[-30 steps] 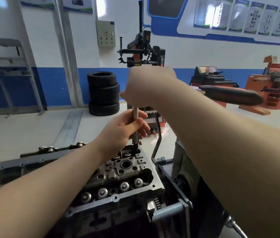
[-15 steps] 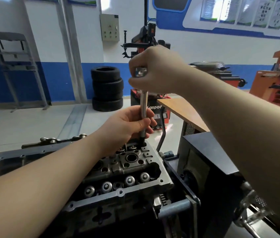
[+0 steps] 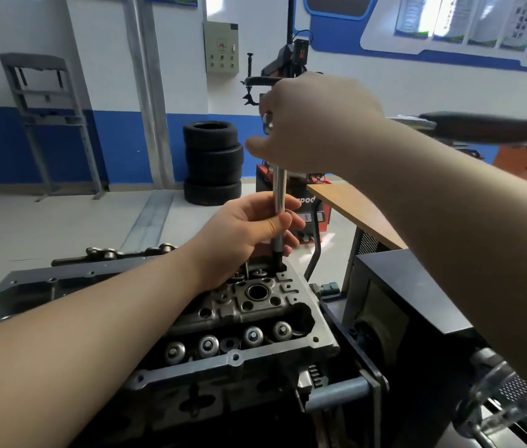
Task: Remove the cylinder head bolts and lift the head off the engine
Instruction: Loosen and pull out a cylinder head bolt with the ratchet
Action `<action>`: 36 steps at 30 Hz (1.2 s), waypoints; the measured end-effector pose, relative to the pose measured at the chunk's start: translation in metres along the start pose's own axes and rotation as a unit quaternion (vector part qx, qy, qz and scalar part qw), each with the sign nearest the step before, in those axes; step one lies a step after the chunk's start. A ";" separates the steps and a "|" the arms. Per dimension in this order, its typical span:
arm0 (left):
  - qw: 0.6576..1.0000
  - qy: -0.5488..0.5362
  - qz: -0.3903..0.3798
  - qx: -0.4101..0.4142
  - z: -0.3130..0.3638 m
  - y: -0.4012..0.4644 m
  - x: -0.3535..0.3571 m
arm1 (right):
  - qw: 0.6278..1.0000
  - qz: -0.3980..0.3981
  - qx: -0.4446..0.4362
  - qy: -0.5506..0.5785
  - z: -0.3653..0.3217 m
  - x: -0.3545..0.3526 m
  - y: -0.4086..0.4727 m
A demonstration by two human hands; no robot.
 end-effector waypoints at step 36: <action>0.999 0.008 -0.033 -0.005 -0.007 -0.001 0.001 | 1.000 0.012 0.001 -0.024 -0.007 0.002 0.005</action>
Point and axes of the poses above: each hand's wrist, its own y-axis towards the middle knuckle, its own x-axis out of the palm, z = x × y, the point moved 4 cm from there along y, towards the middle knuckle, and after that the axes turned 12 degrees about y, right-handed, at the moved point
